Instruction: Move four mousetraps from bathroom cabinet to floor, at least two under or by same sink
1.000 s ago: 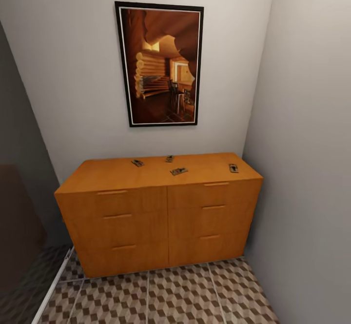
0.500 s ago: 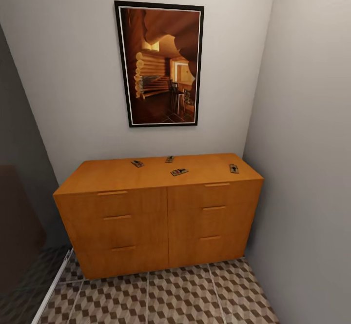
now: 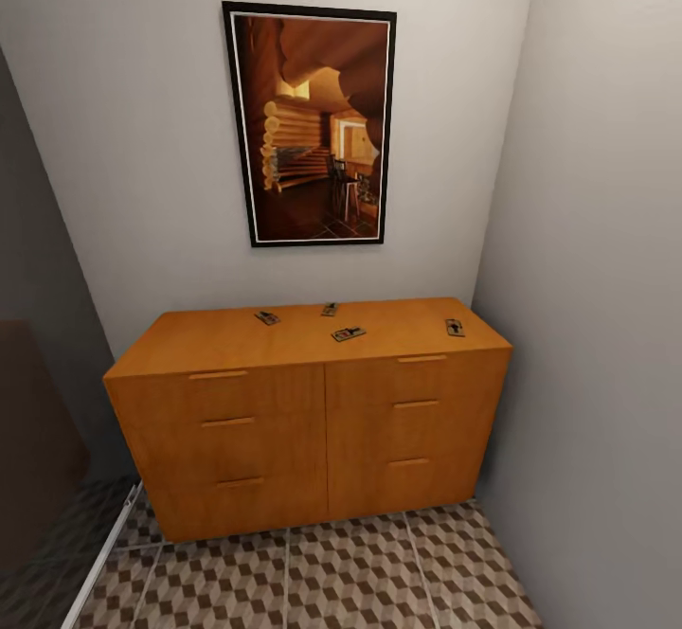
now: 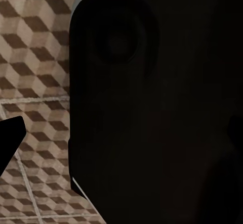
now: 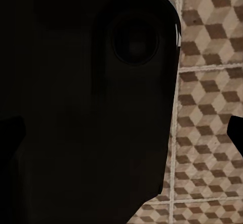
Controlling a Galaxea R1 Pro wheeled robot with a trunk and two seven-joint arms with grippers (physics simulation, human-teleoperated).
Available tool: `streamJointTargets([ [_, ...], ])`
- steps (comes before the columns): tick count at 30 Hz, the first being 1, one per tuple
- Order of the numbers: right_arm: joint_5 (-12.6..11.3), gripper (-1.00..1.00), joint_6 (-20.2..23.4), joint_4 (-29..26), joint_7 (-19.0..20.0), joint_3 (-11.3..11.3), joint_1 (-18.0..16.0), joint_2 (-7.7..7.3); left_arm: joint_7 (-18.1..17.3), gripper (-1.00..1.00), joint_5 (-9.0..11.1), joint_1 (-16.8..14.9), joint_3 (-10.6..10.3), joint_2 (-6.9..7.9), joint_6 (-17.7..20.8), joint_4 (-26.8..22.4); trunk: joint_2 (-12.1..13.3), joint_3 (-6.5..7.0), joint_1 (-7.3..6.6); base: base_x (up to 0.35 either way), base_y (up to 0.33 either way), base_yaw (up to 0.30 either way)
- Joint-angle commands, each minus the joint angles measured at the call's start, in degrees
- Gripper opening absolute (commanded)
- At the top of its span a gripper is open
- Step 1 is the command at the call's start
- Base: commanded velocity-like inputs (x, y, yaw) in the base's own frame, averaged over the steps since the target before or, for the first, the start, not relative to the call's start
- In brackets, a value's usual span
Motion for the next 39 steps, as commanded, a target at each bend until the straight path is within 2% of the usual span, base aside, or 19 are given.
streamJointTargets([
  [1, 0.29, 1.00, -0.11, -0.03, -0.04, -0.05, 0.01, 0.00, 0.02, 1.00, 0.28, 0.03, 0.10, -0.01, -0.06, -0.07, -0.02, -0.04, 0.00, 0.000, 0.000, 0.000],
  [3, 0.28, 1.00, -0.11, -0.03, -0.05, -0.05, 0.01, 0.00, 0.02, 1.00, 0.28, 0.02, 0.10, -0.02, -0.03, -0.07, -0.02, -0.04, 0.00, 0.000, 0.000, 0.000],
  [39, 0.52, 1.00, -0.11, -0.03, 0.00, 0.17, 0.01, 0.00, -0.07, 1.00, 0.37, 0.02, -0.07, 0.13, 0.36, -0.07, 14.42, 6.43, -7.91, 0.000, 0.000, 0.000],
])
